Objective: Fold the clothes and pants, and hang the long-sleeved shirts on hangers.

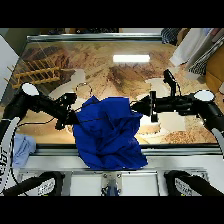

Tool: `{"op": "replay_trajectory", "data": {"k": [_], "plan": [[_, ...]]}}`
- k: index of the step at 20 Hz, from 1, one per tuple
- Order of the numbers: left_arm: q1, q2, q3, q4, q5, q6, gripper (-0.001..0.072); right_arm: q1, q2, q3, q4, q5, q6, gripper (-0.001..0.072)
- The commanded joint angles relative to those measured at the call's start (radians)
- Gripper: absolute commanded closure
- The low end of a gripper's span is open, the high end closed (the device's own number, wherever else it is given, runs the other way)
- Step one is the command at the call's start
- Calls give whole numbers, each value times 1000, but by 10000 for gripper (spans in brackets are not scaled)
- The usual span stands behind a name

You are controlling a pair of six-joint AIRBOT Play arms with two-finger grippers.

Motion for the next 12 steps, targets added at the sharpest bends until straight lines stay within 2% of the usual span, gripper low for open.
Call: {"op": "replay_trajectory", "data": {"k": [1,4,6,9,12], "plan": [[-1,0,0,-12,1,1,698,1,-1,-1,0,-3,3,633],[-1,0,0,-11,1,1,698,1,-1,-1,0,-3,3,634],[-1,0,0,-12,1,1,698,1,-1,-1,0,-3,-3,705],[-1,0,0,-12,1,1,698,1,-1,-1,0,-3,-134,704],[-1,0,0,-12,1,1,698,1,-1,-1,-4,-9,-361,704]]}}
